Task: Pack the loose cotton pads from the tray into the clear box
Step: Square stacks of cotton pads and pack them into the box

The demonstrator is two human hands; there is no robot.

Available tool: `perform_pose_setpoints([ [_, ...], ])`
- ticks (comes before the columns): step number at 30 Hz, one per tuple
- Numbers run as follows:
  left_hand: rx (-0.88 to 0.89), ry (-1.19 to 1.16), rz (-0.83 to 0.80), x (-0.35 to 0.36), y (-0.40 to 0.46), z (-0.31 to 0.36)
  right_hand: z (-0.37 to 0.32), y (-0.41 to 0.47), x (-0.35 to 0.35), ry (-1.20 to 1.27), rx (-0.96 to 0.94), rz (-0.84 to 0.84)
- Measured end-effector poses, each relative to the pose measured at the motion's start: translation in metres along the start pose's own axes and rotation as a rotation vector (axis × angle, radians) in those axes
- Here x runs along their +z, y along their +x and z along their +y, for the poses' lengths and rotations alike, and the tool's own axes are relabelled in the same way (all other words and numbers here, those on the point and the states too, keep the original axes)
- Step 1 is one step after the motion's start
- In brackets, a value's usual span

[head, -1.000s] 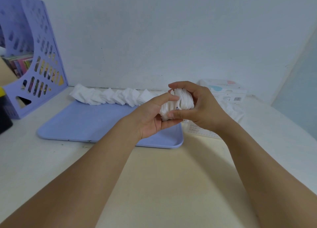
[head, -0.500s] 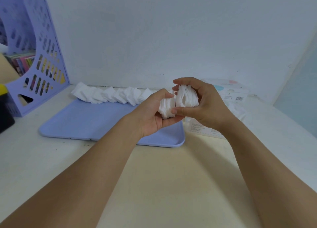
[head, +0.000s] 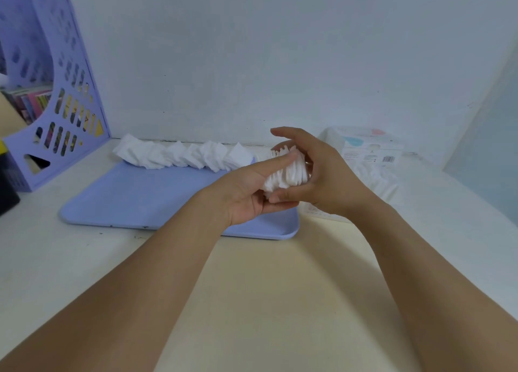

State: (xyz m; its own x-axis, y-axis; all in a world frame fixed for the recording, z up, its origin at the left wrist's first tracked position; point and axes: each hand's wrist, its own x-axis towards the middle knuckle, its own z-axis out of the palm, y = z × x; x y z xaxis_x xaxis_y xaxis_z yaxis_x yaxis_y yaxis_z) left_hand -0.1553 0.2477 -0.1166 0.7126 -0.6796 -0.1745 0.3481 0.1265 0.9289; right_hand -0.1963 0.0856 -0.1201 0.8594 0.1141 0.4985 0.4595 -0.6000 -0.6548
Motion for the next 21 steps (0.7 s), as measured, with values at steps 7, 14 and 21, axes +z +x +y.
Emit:
perform_pose_setpoints([
  [7, 0.0, -0.158, -0.028, -0.0019, 0.0002, 0.0014, -0.0017, 0.0013, -0.0021, 0.146, 0.032, 0.075],
  [14, -0.002, -0.204, -0.067, -0.0066, 0.0035, 0.0014, -0.002, 0.0015, -0.0048, 0.224, 0.04, 0.122],
  [21, 0.016, -0.206, -0.074, -0.0057, 0.0035, 0.0028, -0.0007, 0.0015, -0.0025, 0.257, 0.034, 0.179],
])
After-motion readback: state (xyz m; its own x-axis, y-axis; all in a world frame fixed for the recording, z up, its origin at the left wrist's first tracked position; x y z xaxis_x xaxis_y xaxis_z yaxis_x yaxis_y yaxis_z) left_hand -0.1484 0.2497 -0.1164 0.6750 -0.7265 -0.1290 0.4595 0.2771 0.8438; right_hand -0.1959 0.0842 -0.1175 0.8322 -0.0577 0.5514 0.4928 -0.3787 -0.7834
